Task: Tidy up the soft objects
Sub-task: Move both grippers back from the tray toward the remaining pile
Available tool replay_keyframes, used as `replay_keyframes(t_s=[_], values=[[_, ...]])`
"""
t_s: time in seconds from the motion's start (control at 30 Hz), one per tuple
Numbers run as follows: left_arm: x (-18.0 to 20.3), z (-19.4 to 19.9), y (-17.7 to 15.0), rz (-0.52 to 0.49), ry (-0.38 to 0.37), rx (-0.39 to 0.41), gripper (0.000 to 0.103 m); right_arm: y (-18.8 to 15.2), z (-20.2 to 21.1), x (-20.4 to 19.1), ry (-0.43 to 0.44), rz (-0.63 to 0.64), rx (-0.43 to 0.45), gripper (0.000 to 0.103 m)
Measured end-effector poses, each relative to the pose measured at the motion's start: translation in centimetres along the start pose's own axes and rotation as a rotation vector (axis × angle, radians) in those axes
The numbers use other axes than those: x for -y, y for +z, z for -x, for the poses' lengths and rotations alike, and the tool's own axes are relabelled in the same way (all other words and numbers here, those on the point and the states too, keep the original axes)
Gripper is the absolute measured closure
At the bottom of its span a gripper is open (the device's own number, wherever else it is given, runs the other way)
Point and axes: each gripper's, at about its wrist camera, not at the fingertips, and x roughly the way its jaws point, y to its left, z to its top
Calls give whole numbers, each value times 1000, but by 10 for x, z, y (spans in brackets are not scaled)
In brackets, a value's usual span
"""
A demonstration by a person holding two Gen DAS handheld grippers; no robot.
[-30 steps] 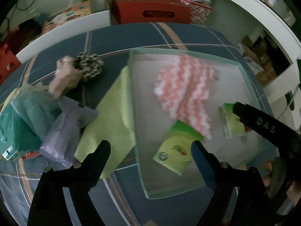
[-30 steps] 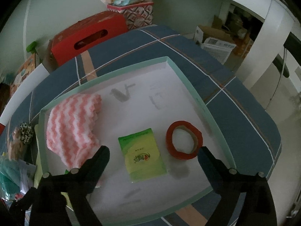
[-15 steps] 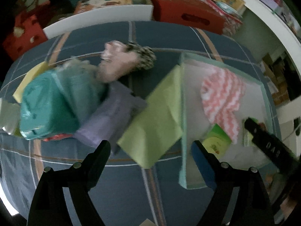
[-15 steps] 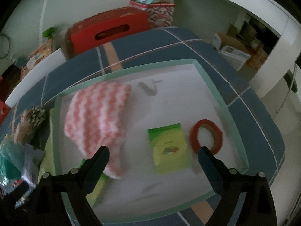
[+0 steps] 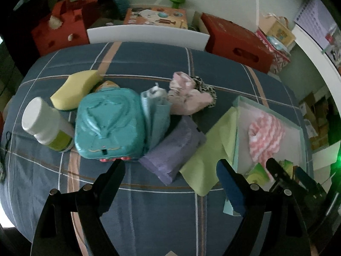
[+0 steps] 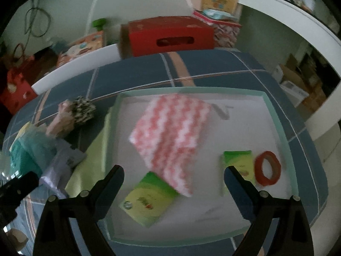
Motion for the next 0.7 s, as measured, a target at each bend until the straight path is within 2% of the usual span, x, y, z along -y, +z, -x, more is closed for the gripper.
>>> replay_keyframes(t_s=[0.3,0.53,0.63,0.7], values=[[-12,-3,-12,20,-20,-17,15,-8,5,-34,84,73,33,6],[-35,-11,-18,105,-52,-27,15,-14,4,-50,174,99,45,6],[-44,-6,-17,129,-50,2,4,-16,3,-56,194,110,50,6],[-49,-3,-16,144,-53,19,4,-16,0,-57,207,110,46,6]])
